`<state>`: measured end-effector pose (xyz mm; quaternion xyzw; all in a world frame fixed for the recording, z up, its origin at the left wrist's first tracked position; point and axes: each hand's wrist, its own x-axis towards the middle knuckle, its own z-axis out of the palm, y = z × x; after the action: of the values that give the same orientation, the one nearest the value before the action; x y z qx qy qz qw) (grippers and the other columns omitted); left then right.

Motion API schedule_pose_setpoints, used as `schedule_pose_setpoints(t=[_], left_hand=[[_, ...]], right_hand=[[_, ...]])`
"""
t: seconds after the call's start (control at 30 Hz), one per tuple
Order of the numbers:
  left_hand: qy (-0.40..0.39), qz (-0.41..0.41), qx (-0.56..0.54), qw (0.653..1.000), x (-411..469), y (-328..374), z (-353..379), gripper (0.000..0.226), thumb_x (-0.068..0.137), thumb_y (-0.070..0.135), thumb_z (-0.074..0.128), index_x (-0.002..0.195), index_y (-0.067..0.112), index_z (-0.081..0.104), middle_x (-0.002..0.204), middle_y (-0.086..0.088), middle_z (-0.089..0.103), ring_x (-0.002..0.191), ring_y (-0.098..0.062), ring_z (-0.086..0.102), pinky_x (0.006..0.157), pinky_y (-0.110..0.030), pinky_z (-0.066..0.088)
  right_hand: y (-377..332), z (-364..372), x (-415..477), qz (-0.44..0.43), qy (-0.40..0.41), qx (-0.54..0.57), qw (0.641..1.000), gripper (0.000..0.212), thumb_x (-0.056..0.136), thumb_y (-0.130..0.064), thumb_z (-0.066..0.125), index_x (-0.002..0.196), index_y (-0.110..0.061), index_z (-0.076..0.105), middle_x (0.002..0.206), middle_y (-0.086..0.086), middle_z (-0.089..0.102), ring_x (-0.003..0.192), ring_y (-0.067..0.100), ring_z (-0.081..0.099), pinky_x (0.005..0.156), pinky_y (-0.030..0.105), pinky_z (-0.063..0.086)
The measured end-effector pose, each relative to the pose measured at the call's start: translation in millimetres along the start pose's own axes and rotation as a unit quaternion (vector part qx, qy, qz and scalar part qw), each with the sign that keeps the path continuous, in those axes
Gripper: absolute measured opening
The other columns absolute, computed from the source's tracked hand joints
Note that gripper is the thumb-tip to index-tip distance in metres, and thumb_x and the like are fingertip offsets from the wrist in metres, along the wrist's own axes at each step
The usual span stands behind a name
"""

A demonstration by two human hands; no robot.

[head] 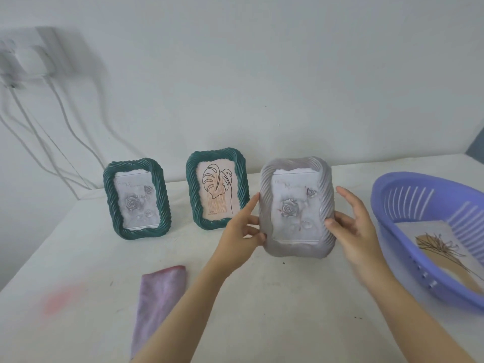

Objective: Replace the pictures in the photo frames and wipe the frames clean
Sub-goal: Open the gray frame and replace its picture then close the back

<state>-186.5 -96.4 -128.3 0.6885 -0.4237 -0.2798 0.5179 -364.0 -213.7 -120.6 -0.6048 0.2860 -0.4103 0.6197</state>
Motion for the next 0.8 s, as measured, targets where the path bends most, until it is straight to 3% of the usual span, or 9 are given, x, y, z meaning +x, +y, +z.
schedule_pose_setpoints(t=[0.17, 0.3, 0.37, 0.4, 0.47, 0.57, 0.63, 0.7, 0.8], left_hand=[[0.009, -0.034, -0.018, 0.999, -27, 2, -2, 0.076, 0.082, -0.008, 0.056, 0.139, 0.038, 0.031, 0.116, 0.001, 0.063, 0.082, -0.012, 0.064, 0.084, -0.032, 0.054], [0.085, 0.016, 0.061, 0.994, -37, 32, 10, 0.070, 0.088, 0.015, 0.058, 0.143, 0.039, 0.020, 0.123, 0.020, 0.048, 0.107, -0.005, 0.053, 0.082, -0.014, 0.046], [0.137, 0.030, 0.027, 0.990, -41, 52, 16, 0.068, 0.089, 0.027, 0.058, 0.144, 0.036, 0.018, 0.125, 0.014, 0.049, 0.106, -0.003, 0.056, 0.076, -0.008, 0.046], [0.158, 0.030, 0.002, 0.987, -43, 61, 19, 0.070, 0.088, 0.033, 0.058, 0.144, 0.035, 0.017, 0.128, 0.009, 0.051, 0.105, -0.003, 0.058, 0.076, -0.009, 0.048], [0.185, 0.033, 0.001, 0.982, -43, 73, 21, 0.077, 0.082, 0.044, 0.062, 0.142, 0.038, 0.014, 0.123, 0.006, 0.056, 0.109, -0.007, 0.057, 0.084, -0.027, 0.053], [0.206, 0.019, 0.042, 0.978, -40, 74, 19, 0.071, 0.083, 0.026, 0.063, 0.141, 0.027, 0.022, 0.091, 0.011, 0.059, 0.090, 0.000, 0.057, 0.080, -0.041, 0.055], [0.212, -0.010, 0.028, 0.977, -38, 68, 15, 0.048, 0.084, 0.011, 0.055, 0.126, 0.024, 0.038, 0.090, 0.003, 0.059, 0.078, -0.007, 0.058, 0.076, -0.046, 0.055], [0.215, -0.029, -0.002, 0.976, -36, 57, 9, 0.034, 0.083, 0.004, 0.053, 0.109, 0.026, 0.046, 0.094, 0.000, 0.061, 0.082, -0.019, 0.061, 0.078, -0.050, 0.054], [0.197, -0.047, 0.007, 0.979, -35, 41, -2, 0.034, 0.083, 0.006, 0.054, 0.104, 0.033, 0.053, 0.098, 0.001, 0.061, 0.090, -0.028, 0.063, 0.079, -0.053, 0.053]], right_hand=[[-8, 14, -33, -0.038, 0.031, 0.054, 0.997, 0.055, 0.085, 0.007, 0.055, 0.122, -0.034, 0.048, 0.077, 0.002, 0.072, 0.077, 0.013, 0.064, 0.074, 0.023, 0.053], [-11, 29, -48, -0.106, 0.057, 0.014, 0.993, 0.057, 0.084, 0.004, 0.059, 0.120, -0.038, 0.046, 0.068, 0.003, 0.068, 0.066, 0.010, 0.055, 0.067, 0.016, 0.045], [-9, 34, -55, -0.152, 0.056, -0.050, 0.985, 0.060, 0.082, 0.003, 0.061, 0.120, -0.041, 0.045, 0.071, 0.001, 0.067, 0.068, 0.008, 0.058, 0.070, 0.012, 0.044], [-8, 37, -58, -0.170, 0.051, -0.090, 0.980, 0.060, 0.082, 0.002, 0.062, 0.120, -0.041, 0.046, 0.075, -0.005, 0.068, 0.073, 0.005, 0.061, 0.071, 0.010, 0.045], [-5, 40, -63, -0.207, 0.026, -0.173, 0.963, 0.059, 0.082, 0.001, 0.063, 0.123, -0.037, 0.045, 0.085, -0.019, 0.067, 0.087, 0.000, 0.063, 0.075, 0.008, 0.046], [-3, 40, -70, -0.225, -0.058, -0.252, 0.939, 0.060, 0.084, -0.008, 0.063, 0.130, -0.038, 0.039, 0.109, -0.024, 0.061, 0.104, 0.001, 0.059, 0.084, 0.014, 0.048], [-4, 38, -74, -0.226, -0.096, -0.280, 0.928, 0.056, 0.084, -0.020, 0.063, 0.131, -0.039, 0.038, 0.108, -0.037, 0.055, 0.099, -0.010, 0.056, 0.081, 0.003, 0.040], [-7, 35, -78, -0.269, -0.055, -0.303, 0.913, 0.044, 0.085, -0.027, 0.058, 0.127, -0.032, 0.046, 0.100, -0.030, 0.060, 0.086, -0.010, 0.055, 0.073, 0.004, 0.039], [-3, 25, -75, -0.292, 0.026, -0.319, 0.901, 0.033, 0.087, -0.030, 0.048, 0.119, -0.023, 0.055, 0.096, -0.015, 0.061, 0.081, -0.001, 0.046, 0.071, 0.013, 0.039]])
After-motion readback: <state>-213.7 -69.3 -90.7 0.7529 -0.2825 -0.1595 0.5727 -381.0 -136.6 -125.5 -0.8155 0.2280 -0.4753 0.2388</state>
